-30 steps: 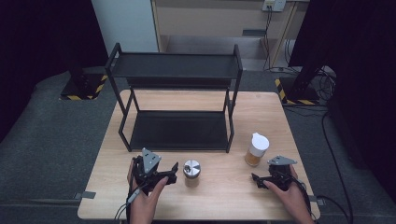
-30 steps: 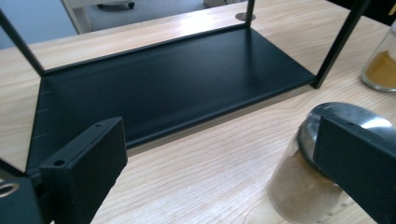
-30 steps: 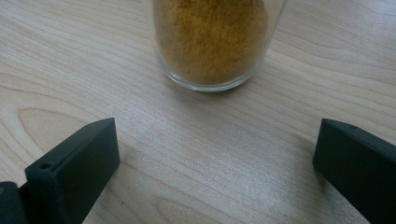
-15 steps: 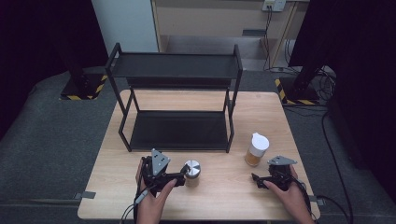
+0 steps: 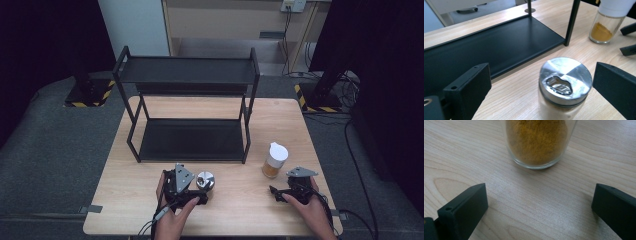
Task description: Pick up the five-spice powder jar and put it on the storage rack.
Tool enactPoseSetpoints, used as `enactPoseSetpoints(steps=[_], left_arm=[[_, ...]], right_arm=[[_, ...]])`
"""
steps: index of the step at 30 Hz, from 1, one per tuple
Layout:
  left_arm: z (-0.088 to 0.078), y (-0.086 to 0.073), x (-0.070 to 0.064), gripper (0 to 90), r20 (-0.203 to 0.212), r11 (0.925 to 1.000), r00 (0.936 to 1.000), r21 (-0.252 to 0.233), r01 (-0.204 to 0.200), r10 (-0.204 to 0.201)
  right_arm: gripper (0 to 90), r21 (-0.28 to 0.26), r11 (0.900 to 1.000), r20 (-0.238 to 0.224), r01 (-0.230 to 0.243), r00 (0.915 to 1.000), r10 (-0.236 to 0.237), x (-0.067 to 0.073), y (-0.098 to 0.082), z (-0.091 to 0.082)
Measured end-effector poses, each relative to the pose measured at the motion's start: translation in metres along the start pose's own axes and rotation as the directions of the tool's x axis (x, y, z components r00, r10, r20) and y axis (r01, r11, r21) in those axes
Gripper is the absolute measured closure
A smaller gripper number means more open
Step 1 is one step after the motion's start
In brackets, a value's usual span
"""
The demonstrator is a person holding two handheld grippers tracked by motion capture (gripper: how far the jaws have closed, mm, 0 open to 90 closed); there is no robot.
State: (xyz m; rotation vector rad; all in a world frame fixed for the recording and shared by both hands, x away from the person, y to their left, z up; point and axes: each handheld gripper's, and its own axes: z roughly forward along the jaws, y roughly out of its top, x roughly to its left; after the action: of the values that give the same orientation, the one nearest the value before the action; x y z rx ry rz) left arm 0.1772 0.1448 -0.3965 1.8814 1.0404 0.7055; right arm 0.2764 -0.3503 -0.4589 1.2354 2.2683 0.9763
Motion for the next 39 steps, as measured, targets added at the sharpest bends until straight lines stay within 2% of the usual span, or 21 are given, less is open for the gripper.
enactPoseSetpoints(steps=[12,19,23,28,31,39], left_arm=[[0.019,-0.004,-0.007,0.8,0.044,0.998,0.9983,0.049,-0.04,0.038],[0.028,-0.007,-0.006,1.1,0.069,0.9969,0.997,0.068,-0.038,0.034],[0.033,-0.008,-0.005,1.3,0.077,0.9952,0.996,0.084,-0.051,0.045],[0.038,-0.01,-0.004,1.5,0.077,0.9945,0.9965,0.098,-0.038,0.03],[0.042,-0.012,-0.001,1.7,0.091,0.993,0.9957,0.116,-0.024,0.013],[0.048,-0.015,-0.001,2.2,0.109,0.9901,0.994,0.137,-0.029,0.014]], right_arm=[[1.5,0.0,1.0,0.0,0.0,1.0,0.0,0.0,0.0,0.0],[1.5,0.0,1.0,0.0,0.0,1.0,0.0,0.0,0.0,0.0],[1.5,0.0,1.0,0.0,0.0,1.0,0.0,0.0,0.0,0.0],[1.5,0.0,1.0,0.0,0.0,1.0,0.0,0.0,0.0,0.0],[1.5,0.0,1.0,0.0,0.0,1.0,0.0,0.0,0.0,0.0],[1.5,0.0,1.0,0.0,0.0,1.0,0.0,0.0,0.0,0.0]])
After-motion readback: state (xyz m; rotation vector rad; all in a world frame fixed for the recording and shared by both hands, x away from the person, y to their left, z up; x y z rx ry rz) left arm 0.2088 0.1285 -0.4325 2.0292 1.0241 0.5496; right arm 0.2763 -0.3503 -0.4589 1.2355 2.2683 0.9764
